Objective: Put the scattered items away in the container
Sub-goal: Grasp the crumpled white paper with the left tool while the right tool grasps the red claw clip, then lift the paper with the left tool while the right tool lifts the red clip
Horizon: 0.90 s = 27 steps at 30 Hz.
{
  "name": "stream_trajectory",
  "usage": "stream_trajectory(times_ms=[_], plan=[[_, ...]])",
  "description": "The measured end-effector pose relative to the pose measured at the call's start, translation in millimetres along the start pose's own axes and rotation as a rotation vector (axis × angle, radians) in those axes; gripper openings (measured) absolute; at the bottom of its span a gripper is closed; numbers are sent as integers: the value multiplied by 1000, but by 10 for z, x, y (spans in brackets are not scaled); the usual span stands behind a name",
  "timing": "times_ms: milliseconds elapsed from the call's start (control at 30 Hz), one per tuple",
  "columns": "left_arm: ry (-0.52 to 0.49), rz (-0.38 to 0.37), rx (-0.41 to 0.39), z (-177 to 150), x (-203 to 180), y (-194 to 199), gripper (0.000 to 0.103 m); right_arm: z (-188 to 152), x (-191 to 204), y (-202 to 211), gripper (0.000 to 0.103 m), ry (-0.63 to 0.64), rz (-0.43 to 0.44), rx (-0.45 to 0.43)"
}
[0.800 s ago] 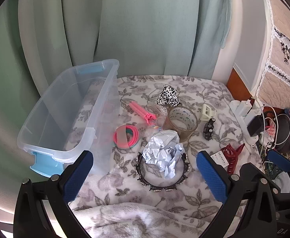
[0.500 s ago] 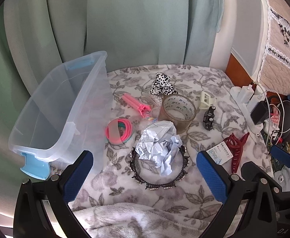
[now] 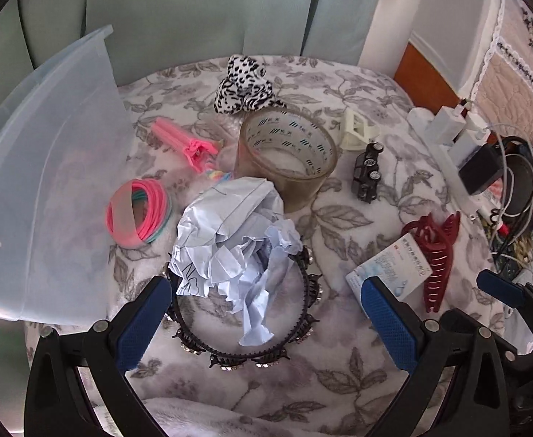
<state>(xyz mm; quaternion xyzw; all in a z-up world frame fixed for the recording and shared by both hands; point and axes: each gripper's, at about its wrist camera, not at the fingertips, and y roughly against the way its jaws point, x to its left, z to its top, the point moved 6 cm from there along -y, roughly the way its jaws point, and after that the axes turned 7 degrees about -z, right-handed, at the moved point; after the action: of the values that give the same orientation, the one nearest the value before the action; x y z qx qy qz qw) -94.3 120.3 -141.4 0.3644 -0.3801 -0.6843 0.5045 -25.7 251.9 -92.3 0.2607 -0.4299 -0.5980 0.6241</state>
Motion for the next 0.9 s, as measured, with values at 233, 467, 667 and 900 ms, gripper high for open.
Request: stream_trajectory(times_ms=[233, 467, 667, 900], plan=[[1, 54, -10, 111, 174, -200, 103, 65, -314, -272, 103, -87, -64, 13], [72, 33, 28, 162, 323, -424, 103, 249, -510, -568, 89, -185, -126, 36], [44, 39, 39, 151, 310, -526, 88, 305, -509, -687, 80, -185, -134, 52], [46, 59, 42, 119, 324, -496, 77, 350, -557, -674, 72, -224, -143, 34]])
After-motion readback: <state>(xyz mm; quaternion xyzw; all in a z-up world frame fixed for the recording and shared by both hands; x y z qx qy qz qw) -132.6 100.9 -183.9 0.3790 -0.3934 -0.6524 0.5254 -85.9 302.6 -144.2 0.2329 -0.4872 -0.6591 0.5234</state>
